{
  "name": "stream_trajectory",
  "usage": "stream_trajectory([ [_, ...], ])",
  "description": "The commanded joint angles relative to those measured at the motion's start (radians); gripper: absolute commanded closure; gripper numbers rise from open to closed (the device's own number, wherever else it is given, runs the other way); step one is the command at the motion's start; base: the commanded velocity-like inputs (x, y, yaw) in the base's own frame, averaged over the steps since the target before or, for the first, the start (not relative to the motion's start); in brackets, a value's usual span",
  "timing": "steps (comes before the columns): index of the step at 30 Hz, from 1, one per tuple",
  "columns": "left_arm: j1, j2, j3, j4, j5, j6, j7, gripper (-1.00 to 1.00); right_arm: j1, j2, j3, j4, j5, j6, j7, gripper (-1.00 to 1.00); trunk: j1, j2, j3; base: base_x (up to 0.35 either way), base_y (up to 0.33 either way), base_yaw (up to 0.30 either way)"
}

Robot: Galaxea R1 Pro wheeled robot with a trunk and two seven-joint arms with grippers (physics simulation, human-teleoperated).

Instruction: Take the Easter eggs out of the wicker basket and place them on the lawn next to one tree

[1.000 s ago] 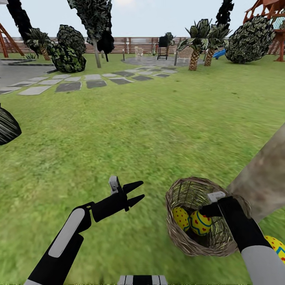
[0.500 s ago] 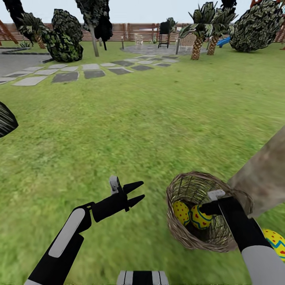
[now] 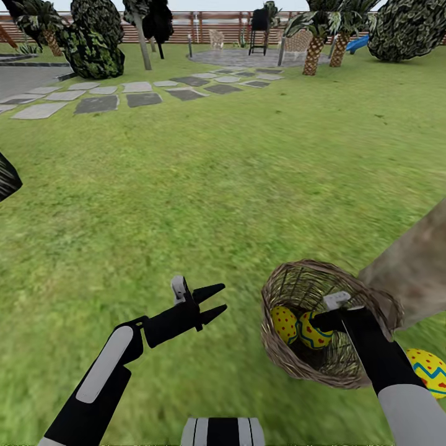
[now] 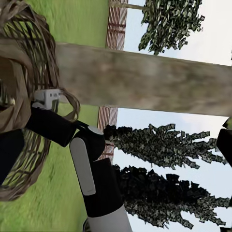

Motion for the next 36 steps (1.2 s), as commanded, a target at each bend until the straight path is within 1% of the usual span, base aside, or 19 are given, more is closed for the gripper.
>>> stream_trajectory([
  [1,-0.001,0.001,0.000,0.001,-0.005,0.001,-0.007,-1.00,-0.001,0.000,-0.002,-0.001,0.011,0.000,0.009,-1.00,0.000,-0.001,-0.005,0.000,0.000,0.000],
  [6,-0.001,0.001,-0.001,0.001,-0.005,0.001,-0.007,-1.00,-0.001,0.000,-0.002,-0.001,0.011,-0.022,0.007,-1.00,0.002,-0.002,-0.024,0.000,0.000,0.000],
  [10,-0.001,0.001,-0.001,0.001,-0.005,0.001,-0.007,-1.00,-0.001,0.000,-0.002,-0.001,0.012,-0.026,0.002,-1.00,0.004,-0.003,-0.039,0.000,0.000,0.000],
  [14,-0.001,0.001,-0.001,0.000,-0.005,0.001,-0.007,-1.00,-0.001,0.000,-0.003,-0.002,0.011,-0.028,-0.039,-1.00,0.006,-0.004,-0.055,0.000,0.000,0.000],
  [18,-0.001,0.001,-0.001,0.001,-0.005,0.001,-0.007,-1.00,-0.001,0.000,-0.003,-0.004,0.011,-0.029,-0.063,-1.00,0.008,-0.005,-0.070,0.000,0.000,0.000],
  [19,0.005,-0.003,-0.007,0.007,0.000,0.001,-0.013,-1.00,-0.007,0.006,-0.009,-0.010,0.005,-0.035,-0.062,-1.00,0.008,-0.005,-0.070,0.000,0.000,0.000],
  [20,0.011,0.000,-0.007,0.012,0.002,0.000,-0.008,-1.00,-0.012,0.012,-0.002,-0.016,0.011,-0.033,-0.057,-1.00,0.008,-0.005,-0.070,0.000,0.000,0.000],
  [23,0.028,0.000,-0.006,0.026,0.003,-0.001,-0.009,-1.00,-0.019,0.011,0.014,-0.021,0.014,-0.029,-0.050,-1.00,0.008,-0.005,-0.070,0.000,0.000,0.000],
  [25,0.038,0.001,-0.006,0.038,0.012,-0.001,-0.018,-1.00,-0.031,0.022,0.026,-0.021,0.014,-0.028,-0.049,-1.00,0.008,-0.005,-0.070,0.000,0.000,0.000],
  [28,0.040,0.001,-0.006,0.055,0.028,-0.001,-0.035,-1.00,-0.037,0.038,0.038,-0.021,0.013,-0.028,-0.050,-1.00,0.008,-0.005,-0.070,0.000,0.000,0.000],
  [32,0.041,0.001,-0.006,0.072,0.034,-0.001,-0.054,-1.00,-0.038,0.040,0.034,-0.021,0.012,-0.028,-0.051,-1.00,0.008,-0.005,-0.070,0.000,0.000,0.000],
  [36,0.041,0.001,-0.006,0.072,0.034,-0.001,-0.056,-1.00,-0.038,0.040,0.032,-0.021,0.011,-0.028,-0.053,-1.00,0.008,-0.005,-0.070,0.000,0.000,0.000],
])
